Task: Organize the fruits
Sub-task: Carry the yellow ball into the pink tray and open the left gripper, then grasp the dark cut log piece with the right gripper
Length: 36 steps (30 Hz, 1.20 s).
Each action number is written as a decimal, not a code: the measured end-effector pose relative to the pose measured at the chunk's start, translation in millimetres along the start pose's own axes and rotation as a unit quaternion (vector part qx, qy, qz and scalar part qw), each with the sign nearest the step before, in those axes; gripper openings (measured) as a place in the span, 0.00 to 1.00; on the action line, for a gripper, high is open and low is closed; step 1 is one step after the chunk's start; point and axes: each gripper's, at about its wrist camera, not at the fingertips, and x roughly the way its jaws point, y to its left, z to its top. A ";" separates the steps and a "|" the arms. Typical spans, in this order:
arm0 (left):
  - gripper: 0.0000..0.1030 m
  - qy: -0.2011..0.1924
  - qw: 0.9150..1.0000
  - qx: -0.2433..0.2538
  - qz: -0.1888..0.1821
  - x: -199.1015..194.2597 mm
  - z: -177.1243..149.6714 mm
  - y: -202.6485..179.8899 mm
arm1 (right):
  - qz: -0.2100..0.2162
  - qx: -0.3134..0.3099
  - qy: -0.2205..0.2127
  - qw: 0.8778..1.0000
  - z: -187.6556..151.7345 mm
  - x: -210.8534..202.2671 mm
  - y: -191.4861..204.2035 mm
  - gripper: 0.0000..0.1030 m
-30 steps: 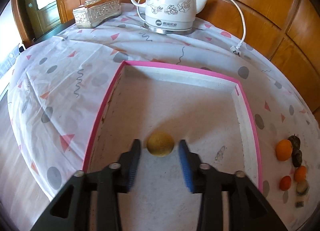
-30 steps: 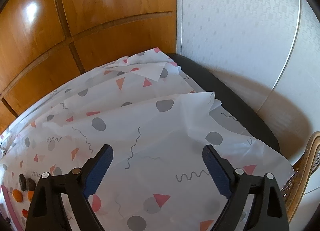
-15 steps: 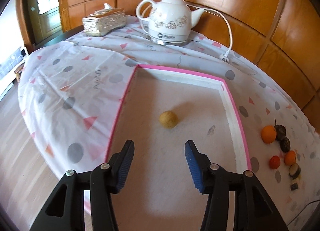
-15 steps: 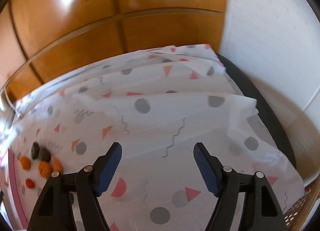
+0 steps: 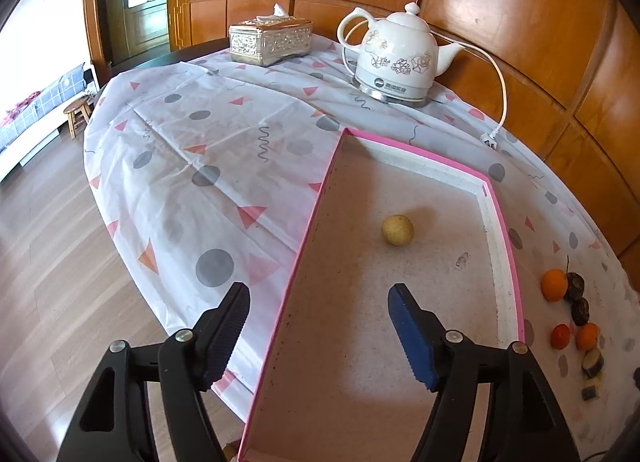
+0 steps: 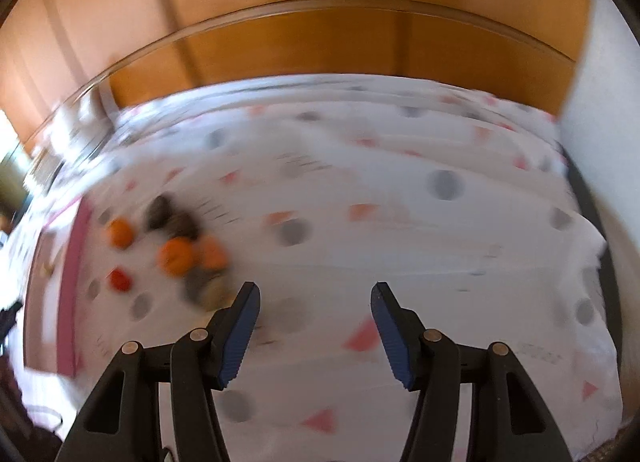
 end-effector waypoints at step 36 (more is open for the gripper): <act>0.82 0.002 0.998 -0.063 0.012 -4.5 -5.3 40.9 | -0.042 -0.061 0.029 0.997 -10.4 65.3 98.9 0.27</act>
